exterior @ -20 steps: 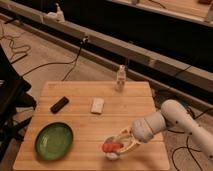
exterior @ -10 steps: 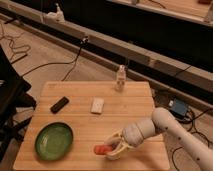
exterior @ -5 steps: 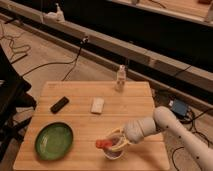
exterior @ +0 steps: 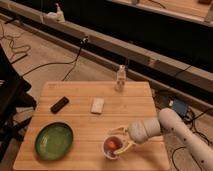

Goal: Place the pepper in the ceramic cup

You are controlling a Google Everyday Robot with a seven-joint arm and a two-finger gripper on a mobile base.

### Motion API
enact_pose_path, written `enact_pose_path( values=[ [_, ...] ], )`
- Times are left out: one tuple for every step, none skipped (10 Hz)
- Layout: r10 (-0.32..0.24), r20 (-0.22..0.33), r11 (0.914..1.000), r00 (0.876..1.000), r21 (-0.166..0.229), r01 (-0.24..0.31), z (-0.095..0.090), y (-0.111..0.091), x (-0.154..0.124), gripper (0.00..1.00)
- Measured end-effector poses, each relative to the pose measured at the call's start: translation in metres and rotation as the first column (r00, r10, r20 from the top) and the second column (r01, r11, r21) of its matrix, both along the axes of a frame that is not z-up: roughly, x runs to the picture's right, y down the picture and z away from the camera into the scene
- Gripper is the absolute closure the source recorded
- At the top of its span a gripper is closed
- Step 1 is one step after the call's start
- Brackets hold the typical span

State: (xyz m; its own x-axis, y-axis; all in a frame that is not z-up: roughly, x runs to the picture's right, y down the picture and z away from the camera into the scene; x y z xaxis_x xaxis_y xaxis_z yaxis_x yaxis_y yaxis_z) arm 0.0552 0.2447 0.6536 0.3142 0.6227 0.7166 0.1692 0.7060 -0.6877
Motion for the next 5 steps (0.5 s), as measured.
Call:
enact_pose_path(
  values=[
    [0.007,-0.005,1.0000,1.000,0.006,-0.007,-0.003,-0.001,0.005,0.20],
    [0.011,-0.007,0.9999,1.000,0.010,-0.011,-0.005,-0.002,0.008,0.20],
    [0.018,-0.006,0.9995,1.000,0.025,-0.018,-0.011,-0.007,0.012,0.20],
    [0.019,-0.002,0.9987,1.000,0.048,-0.019,-0.019,-0.012,0.014,0.20],
    [0.016,0.001,0.9978,1.000,0.065,-0.016,-0.025,-0.016,0.015,0.20]
  ],
)
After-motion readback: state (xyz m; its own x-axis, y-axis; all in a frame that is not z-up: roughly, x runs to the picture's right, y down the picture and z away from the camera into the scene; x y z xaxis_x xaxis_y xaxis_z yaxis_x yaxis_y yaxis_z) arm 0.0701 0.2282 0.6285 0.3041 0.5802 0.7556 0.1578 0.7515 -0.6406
